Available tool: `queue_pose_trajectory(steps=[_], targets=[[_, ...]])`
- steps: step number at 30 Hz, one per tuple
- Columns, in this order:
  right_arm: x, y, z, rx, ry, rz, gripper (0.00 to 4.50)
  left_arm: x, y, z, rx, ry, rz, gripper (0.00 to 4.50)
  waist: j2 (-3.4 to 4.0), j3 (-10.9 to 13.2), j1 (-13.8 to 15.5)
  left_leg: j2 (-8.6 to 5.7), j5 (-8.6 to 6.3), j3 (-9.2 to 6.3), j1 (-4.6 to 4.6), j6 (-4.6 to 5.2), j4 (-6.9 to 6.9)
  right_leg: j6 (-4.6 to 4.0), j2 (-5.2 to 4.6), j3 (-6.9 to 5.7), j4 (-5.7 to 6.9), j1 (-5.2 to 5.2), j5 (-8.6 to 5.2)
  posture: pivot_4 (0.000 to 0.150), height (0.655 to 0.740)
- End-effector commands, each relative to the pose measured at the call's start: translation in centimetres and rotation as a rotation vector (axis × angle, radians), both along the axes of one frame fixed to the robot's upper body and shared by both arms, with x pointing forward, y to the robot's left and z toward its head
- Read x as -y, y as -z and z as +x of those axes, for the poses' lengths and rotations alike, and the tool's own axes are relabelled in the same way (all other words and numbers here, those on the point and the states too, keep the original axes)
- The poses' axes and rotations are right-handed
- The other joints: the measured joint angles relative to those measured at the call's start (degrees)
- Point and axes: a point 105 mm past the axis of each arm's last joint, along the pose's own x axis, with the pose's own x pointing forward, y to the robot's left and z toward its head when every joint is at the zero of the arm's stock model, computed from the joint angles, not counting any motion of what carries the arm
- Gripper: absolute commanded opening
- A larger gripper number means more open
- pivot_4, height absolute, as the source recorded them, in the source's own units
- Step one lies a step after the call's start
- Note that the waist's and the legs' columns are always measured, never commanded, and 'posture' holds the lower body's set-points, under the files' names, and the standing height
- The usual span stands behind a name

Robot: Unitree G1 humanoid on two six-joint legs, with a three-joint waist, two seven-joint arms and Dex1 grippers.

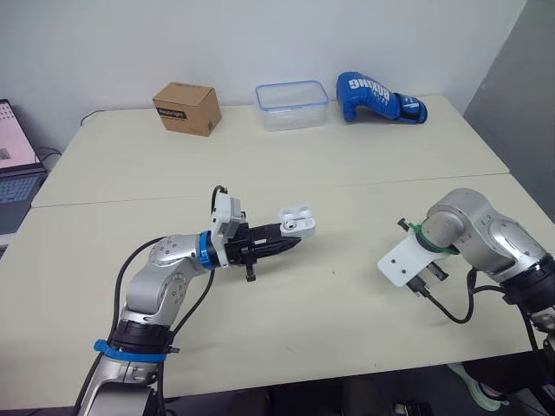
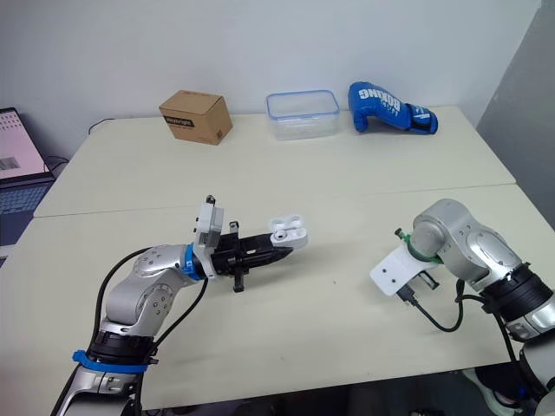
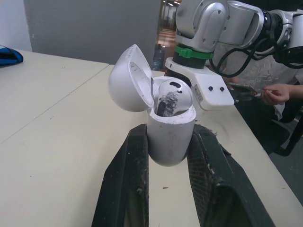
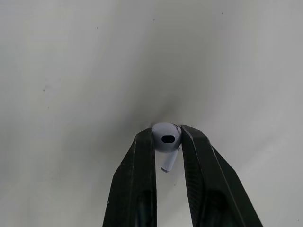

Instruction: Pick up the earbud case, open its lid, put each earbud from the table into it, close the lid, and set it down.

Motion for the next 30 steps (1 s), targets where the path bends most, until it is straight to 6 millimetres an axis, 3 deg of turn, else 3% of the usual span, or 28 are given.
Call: queue_pose_trajectory(steps=[1,9,18,23,30], targets=[[0.1,-2.5,-0.3,0.018,0.097,0.1,0.4,0.3,-0.9,-0.3,0.052,0.011,-0.021,0.74,0.0,0.0,0.01,0.0,0.0,0.0,0.0,0.0,0.0,0.0,0.0,0.0,0.0,0.0,0.0,0.15,0.7307],[-1.3,-4.6,-0.8,0.038,0.376,0.519,0.4,0.1,-0.8,0.3,0.04,0.014,-0.029,0.74,0.0,0.0,0.1,0.01,0.0,-0.04,-0.02,0.0,0.0,0.0,0.0,-0.02,0.0,0.01,0.0,0.15,0.7307],[-2.6,-3.1,-2.5,0.018,0.707,0.907,0.4,0.4,-0.3,0.9,0.022,0.041,-0.027,0.74,0.0,0.0,0.25,-0.03,0.0,-0.09,-0.04,0.0,0.02,0.0,-0.02,-0.03,0.03,0.01,0.0,0.15,0.7307],[-4.6,-3.2,-3.0,-0.057,0.872,1.193,0.4,0.5,-0.2,1.1,0.019,0.054,-0.025,0.74,0.01,-0.01,0.14,-0.02,0.0,-0.1,-0.03,0.0,0.01,-0.01,-0.01,-0.03,0.06,-0.02,0.0,0.15,0.7307],[-7.2,-6.3,-3.3,-0.05,0.857,1.604,0.4,0.4,-0.1,1.3,0.018,0.061,-0.021,0.74,0.03,-0.02,0.11,-0.05,0.0,-0.17,-0.03,0.0,0.0,-0.01,-0.01,-0.04,0.07,-0.02,0.0,0.15,0.7307]])
